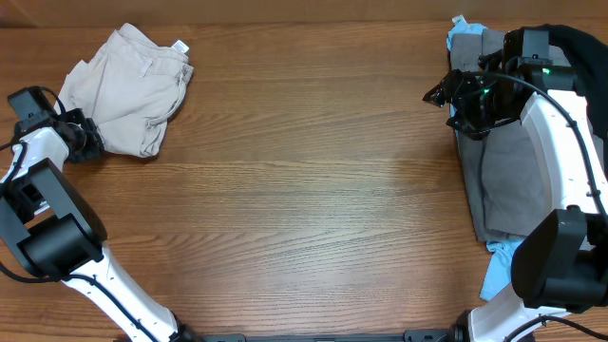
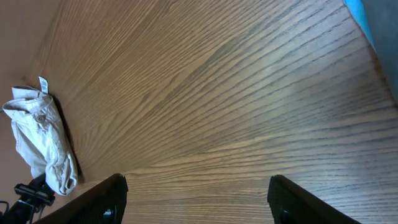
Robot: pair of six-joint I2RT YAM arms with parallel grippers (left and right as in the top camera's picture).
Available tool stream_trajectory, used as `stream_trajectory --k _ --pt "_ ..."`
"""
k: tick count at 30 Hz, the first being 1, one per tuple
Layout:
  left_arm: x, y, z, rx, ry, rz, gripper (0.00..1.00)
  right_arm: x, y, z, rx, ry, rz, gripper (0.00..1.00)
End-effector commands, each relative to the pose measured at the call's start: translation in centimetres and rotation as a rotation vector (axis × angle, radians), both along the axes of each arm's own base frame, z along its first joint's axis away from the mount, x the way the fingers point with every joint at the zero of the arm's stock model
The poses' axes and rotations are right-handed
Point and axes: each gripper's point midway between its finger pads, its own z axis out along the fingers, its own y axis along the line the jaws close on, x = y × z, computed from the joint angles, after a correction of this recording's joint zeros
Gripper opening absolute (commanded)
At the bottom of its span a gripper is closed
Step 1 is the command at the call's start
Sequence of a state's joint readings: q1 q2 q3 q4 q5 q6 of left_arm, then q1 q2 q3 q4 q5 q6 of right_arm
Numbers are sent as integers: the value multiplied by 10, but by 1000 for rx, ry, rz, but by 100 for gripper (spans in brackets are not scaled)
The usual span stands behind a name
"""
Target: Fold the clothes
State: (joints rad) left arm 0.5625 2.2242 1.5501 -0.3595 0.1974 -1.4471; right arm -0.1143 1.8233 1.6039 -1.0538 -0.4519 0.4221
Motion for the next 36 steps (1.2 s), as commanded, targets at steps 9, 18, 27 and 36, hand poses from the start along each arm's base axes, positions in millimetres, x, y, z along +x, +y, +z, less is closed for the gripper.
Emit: stream_trajectory --k 9,18,27,36 --pt "-23 12 -19 240 98 -425 64 1 0 1 -8 -7 5 77" --pt "-90 -29 -38 164 221 -953 100 0 1 0 -8 1 5 78" --pt "-79 -33 19 407 201 -1195 100 0 1 1 -6 -2 5 78" --pt "-40 -73 141 906 128 -1451 100 0 1 1 -4 -2 6 78"
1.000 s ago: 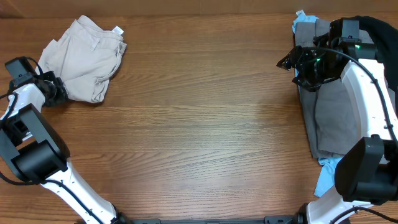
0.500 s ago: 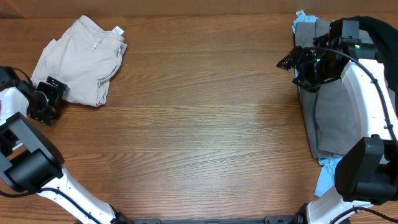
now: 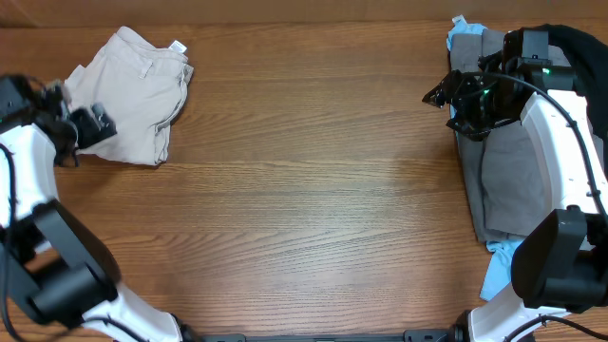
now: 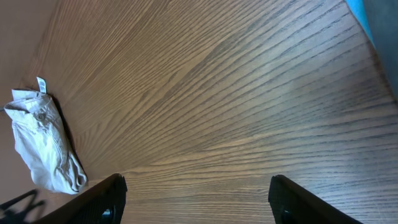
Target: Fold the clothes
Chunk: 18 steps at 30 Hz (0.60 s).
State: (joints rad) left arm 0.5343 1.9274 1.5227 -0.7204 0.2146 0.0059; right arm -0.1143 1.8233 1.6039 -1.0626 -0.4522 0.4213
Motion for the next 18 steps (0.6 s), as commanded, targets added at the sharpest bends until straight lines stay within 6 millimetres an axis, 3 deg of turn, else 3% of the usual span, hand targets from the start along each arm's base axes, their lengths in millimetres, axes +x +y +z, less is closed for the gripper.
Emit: stream_trajectory --k 1,5,9,18 --pt "16 -43 54 215 -87 -329 100 2 1 2 -5 -10 6 78" --pt "21 -81 38 265 -23 -523 99 2 2 1 -5 -9 9 78" --pt "26 -102 12 298 53 -604 100 1 6 1 -5 -8 18 78" --pt "24 -108 -41 299 196 -641 100 0 6 1 -9 -6 23 78"
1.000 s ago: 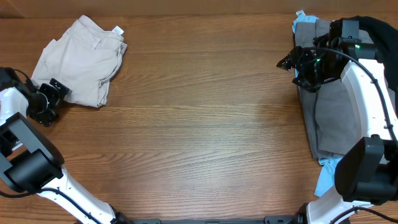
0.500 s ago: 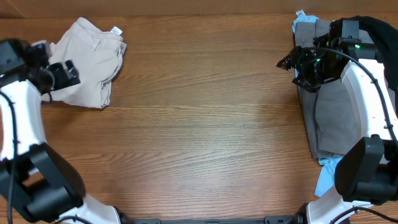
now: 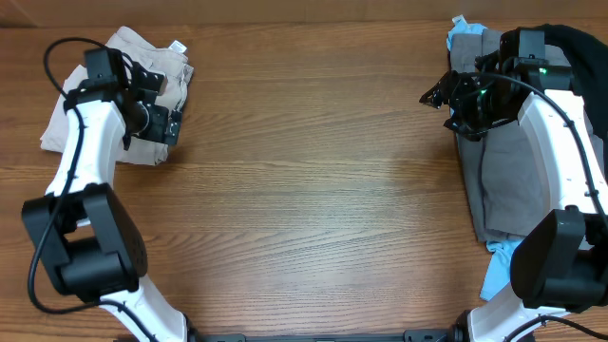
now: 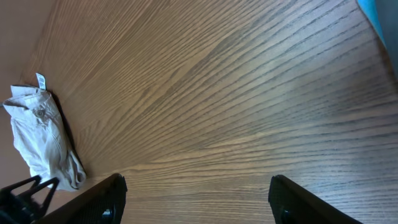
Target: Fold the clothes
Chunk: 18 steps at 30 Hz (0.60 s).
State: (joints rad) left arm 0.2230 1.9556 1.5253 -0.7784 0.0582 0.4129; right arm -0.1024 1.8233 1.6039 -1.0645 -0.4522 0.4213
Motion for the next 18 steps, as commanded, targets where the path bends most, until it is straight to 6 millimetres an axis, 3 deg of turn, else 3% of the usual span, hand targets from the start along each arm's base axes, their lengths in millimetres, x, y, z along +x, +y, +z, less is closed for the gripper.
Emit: stream_trajectory --k 1,12,18 --pt "-1 7 -25 41 53 -17 100 1 1 1 -11 -6 11 78" --pt "26 14 -91 31 43 29 100 0 1 1 -11 -5 11 78" --pt "49 26 -104 47 -40 132 100 0 1 1 -10 -4 11 78"
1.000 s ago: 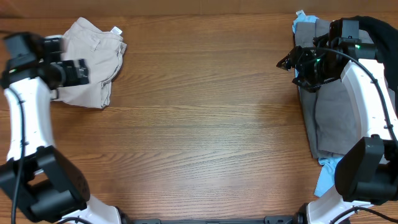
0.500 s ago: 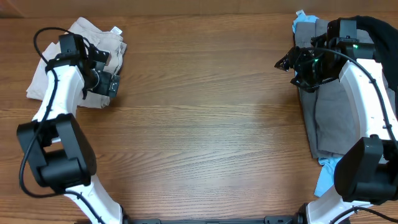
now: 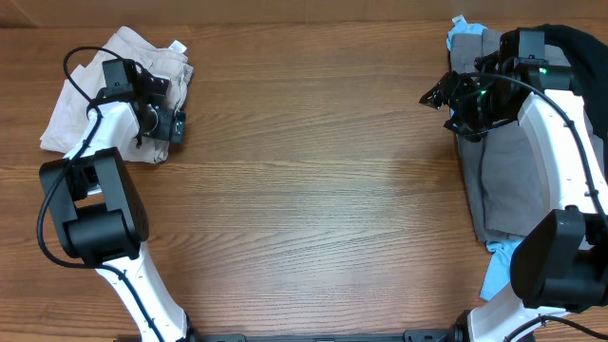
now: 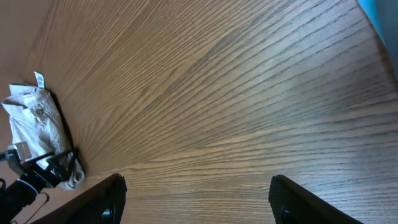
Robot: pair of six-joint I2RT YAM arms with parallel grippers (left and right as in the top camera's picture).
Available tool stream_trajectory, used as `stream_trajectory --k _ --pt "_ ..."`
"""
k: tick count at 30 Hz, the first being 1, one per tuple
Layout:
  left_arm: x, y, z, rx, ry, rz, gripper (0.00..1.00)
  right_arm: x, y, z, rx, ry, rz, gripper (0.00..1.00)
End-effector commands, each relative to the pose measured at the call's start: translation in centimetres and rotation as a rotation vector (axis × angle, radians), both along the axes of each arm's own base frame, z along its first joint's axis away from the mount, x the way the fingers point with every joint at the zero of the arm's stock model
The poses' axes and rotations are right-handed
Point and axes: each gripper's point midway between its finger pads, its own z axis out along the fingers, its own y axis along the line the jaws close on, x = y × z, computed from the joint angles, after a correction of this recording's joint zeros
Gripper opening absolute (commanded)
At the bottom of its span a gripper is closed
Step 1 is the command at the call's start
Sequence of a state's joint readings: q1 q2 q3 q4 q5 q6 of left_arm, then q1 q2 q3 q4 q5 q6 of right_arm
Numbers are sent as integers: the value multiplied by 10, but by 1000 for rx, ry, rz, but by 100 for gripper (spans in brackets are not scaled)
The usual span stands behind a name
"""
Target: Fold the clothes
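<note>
A crumpled beige garment [image 3: 95,90] lies at the table's far left; the right wrist view shows it small [image 4: 37,134] with its white tag. My left gripper [image 3: 171,125] sits at the garment's lower right edge, the arm lying across the cloth. Its jaws are too small and dark to read. My right gripper [image 3: 439,95] hangs open above bare wood just left of the clothes pile, its two fingertips [image 4: 102,196] wide apart with nothing between them.
A stack of grey clothes [image 3: 508,180] lies along the right edge, with a blue garment [image 3: 499,271] showing beneath it and a black cloth [image 3: 579,47] at the far corner. Bare wooden tabletop [image 3: 313,190] stretches between the two sides.
My left gripper has shifted slightly right and down to the garment's lower right edge, and the arm has bent in closer. The garment and the right arm have barely changed.
My left gripper first sat at the beige garment's lower left edge. Then the arm was swung out left with the cloth drawn that way. After that the arm lay across the garment, gripper at its right side, the cloth spread further left. The right gripper stayed open throughout.
</note>
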State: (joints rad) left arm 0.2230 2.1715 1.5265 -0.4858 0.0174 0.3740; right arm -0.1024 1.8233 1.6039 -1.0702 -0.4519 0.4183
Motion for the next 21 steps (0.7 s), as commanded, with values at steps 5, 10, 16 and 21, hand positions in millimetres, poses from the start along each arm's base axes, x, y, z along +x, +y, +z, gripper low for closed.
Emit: stream_trajectory --k 5,10,16,21 --pt "21 16 -33 20 -63 104 100 1 1 1 -10 -8 8 78" --pt "41 30 -25 28 -170 142 100 1 1 1 -9 -8 8 78" --pt "58 53 -8 6 -295 246 100 1 1 1 -9 -8 8 78" --pt "62 67 0 5 -343 283 100 1 1 1 -9 -8 8 78"
